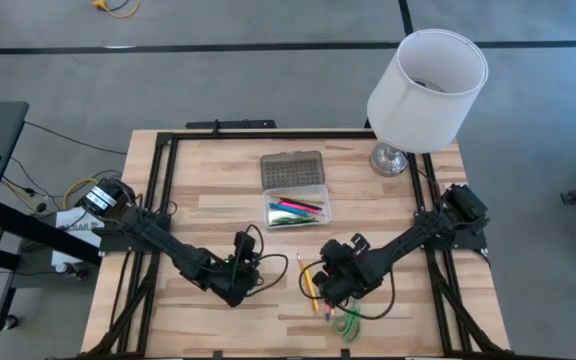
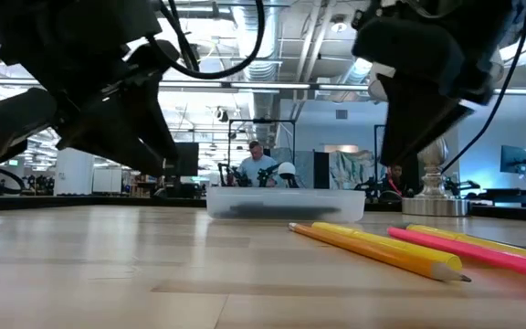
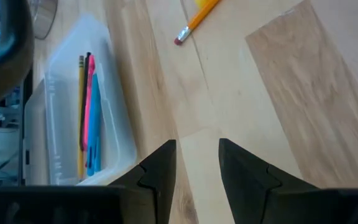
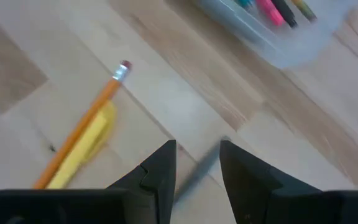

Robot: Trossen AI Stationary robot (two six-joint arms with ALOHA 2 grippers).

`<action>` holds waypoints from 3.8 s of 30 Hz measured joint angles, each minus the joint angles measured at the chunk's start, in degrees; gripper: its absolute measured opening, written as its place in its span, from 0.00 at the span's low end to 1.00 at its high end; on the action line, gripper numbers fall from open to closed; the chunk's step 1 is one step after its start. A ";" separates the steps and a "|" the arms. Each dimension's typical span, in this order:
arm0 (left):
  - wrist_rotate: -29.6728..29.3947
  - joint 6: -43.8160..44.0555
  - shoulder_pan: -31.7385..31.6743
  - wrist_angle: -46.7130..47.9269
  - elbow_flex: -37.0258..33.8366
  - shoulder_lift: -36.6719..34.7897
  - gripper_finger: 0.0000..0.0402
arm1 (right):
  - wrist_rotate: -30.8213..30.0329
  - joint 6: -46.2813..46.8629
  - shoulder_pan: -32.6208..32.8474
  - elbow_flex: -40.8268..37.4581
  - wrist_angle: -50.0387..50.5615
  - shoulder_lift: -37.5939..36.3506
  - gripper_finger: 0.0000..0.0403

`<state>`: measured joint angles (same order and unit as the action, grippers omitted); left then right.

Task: Pick & place school supplies into a supply box
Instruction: Put the gray pen into the gray supply box

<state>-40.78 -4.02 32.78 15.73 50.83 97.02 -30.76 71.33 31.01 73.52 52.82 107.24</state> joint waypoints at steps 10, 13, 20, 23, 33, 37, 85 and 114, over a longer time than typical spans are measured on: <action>-0.65 -0.48 -0.79 -0.13 0.00 -0.01 0.29 | 3.02 7.77 1.56 0.02 2.62 2.02 0.29; -0.64 -0.86 -1.36 -0.12 0.04 -0.01 0.29 | 3.90 7.77 1.52 0.10 1.64 2.43 0.29; -0.65 -0.91 -1.82 -0.11 0.04 -0.03 0.29 | 7.35 7.76 1.13 -0.10 2.11 3.89 0.29; -0.63 -0.89 -1.82 -0.16 0.07 -0.03 0.29 | 7.19 7.77 1.09 0.03 0.96 3.87 0.29; -0.53 0.60 -1.82 -0.16 0.08 -0.03 0.29 | 7.68 7.74 0.72 -0.04 0.88 4.93 0.29; -0.45 1.41 -1.79 -0.16 0.09 -0.03 0.29 | 9.04 7.54 0.21 -0.09 1.19 6.62 0.29; 3.57 7.16 0.37 0.04 0.11 -0.05 0.29 | 15.49 12.59 2.70 0.02 0.67 8.27 0.08; 3.59 7.22 0.63 0.00 0.11 -0.05 0.29 | 27.40 -9.84 -5.49 0.13 0.70 8.20 0.17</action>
<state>-37.19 3.20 33.41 15.73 50.94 96.97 -3.36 61.49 25.52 73.65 53.52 115.44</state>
